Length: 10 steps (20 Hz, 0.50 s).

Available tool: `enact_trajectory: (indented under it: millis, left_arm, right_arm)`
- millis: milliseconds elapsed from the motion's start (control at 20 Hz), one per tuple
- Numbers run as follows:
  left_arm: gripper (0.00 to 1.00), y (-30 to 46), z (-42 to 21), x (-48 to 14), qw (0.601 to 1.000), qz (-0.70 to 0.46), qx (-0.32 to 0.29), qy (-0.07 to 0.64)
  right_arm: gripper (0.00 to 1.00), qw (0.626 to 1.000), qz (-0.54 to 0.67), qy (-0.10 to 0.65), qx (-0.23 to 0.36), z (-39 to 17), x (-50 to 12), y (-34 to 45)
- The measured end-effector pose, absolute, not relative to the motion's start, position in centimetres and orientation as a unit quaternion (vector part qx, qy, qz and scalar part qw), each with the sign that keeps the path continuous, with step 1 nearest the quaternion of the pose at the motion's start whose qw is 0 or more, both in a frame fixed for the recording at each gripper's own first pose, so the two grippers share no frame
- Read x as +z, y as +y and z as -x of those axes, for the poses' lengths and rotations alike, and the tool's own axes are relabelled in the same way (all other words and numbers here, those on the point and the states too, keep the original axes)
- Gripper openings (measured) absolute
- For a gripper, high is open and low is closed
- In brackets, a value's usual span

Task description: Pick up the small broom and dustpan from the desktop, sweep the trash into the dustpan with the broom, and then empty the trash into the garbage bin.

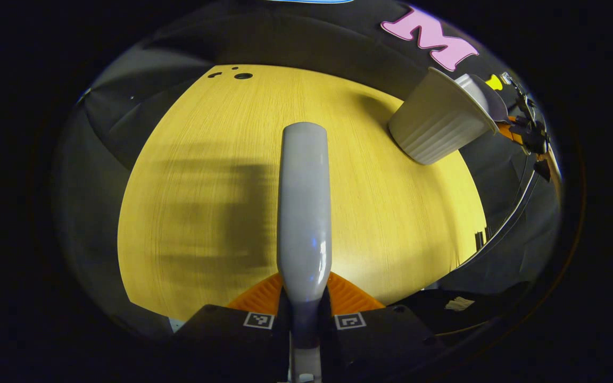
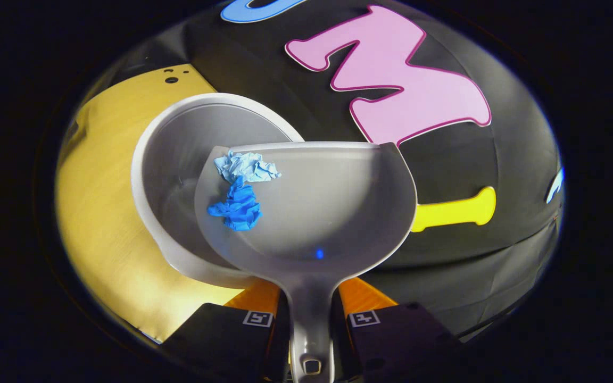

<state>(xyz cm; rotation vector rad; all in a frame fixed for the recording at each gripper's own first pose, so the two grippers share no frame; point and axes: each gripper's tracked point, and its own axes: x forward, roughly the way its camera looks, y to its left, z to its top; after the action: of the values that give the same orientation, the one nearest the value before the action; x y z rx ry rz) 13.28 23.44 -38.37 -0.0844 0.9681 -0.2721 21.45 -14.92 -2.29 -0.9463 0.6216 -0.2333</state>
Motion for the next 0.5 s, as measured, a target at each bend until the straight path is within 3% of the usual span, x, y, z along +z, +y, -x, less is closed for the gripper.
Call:
enact_trajectory:
  millis: [250,500]
  left_arm:
    - [0.3,22.8,-13.3,-38.4,0.87,0.058,-0.137,0.469]
    - [0.27,22.0,-13.2,-38.3,0.863,0.108,-0.134,0.475]
  right_arm:
    - [0.37,0.787,0.551,0.223,-0.166,-21.5,-0.4,-14.2]
    - [0.37,0.741,0.62,0.158,-0.204,-21.1,1.0,-13.6]
